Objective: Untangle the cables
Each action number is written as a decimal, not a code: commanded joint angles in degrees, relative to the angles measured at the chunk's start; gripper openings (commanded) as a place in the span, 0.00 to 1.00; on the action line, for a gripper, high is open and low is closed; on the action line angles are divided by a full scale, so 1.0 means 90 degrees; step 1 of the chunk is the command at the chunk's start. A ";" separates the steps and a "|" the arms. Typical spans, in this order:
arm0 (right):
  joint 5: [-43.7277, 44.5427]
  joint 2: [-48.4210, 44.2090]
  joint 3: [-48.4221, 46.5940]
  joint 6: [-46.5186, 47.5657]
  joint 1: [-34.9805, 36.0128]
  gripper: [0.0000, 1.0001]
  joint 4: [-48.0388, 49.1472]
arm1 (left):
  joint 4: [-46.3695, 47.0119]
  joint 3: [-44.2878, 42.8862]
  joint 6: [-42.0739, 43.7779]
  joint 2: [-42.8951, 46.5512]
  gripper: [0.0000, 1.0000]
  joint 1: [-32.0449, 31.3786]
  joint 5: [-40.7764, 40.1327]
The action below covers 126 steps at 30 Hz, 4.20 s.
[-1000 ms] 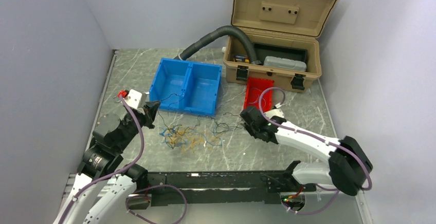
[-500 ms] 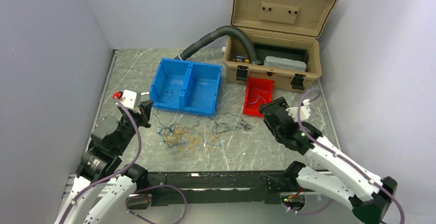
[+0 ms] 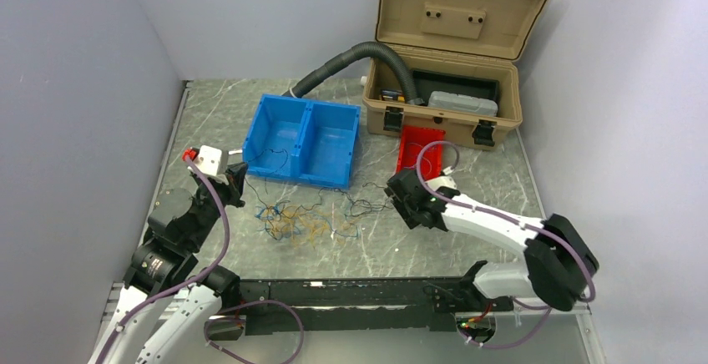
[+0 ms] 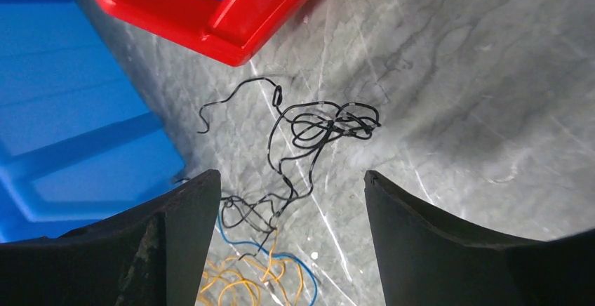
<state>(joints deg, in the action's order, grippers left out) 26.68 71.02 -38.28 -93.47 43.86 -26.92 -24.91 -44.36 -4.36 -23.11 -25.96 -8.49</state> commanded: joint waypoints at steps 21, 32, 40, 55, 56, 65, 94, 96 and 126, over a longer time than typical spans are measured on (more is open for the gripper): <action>0.3454 -0.1862 -0.1899 0.0330 0.0323 0.00 -0.3372 | -0.0168 -0.0197 -0.0274 -0.0052 0.00 0.0034 -0.1104; 0.4540 -0.3170 -0.4341 0.4648 0.0312 0.00 -0.2982 | -0.0536 -0.0362 -0.0402 -0.0415 0.00 0.0034 -0.2063; 0.4642 -0.3910 -0.4566 0.5770 0.0314 0.00 -0.2870 | -0.0975 -0.0568 -0.0401 -0.0751 0.00 0.0038 -0.2032; 0.0219 -0.2770 -0.4698 0.7443 0.0318 0.00 -0.1464 | 0.0322 -0.0339 -0.0713 -0.1440 0.81 -0.0144 0.4272; 0.0115 -0.2741 -0.4701 0.7462 0.0318 0.00 -0.1376 | 0.0636 -0.0193 -0.0844 -0.1503 0.81 -0.0239 0.4308; -0.0353 -0.2477 -0.5031 0.7387 0.0320 0.00 -0.1136 | 0.2888 0.0097 -0.0751 -0.2869 0.83 -0.2215 0.3277; -0.0183 -0.2669 -0.4799 0.6701 0.0312 0.00 -0.1079 | 0.5826 -0.0980 -0.0636 -0.6281 0.00 -0.2829 0.2800; 0.0255 -0.2842 -0.4610 0.6680 0.0319 0.00 -0.1086 | 0.5906 -0.0571 -0.0849 -0.6029 0.00 -0.2835 0.2707; -0.0698 -0.0878 -0.4014 0.8008 0.0226 0.00 -0.0094 | -0.1871 0.1526 -0.4116 0.0216 0.00 -0.1931 -0.1074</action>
<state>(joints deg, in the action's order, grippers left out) 34.81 52.53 -71.50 -25.39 46.57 -35.57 -33.71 -27.16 -36.36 -23.68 -43.09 -12.36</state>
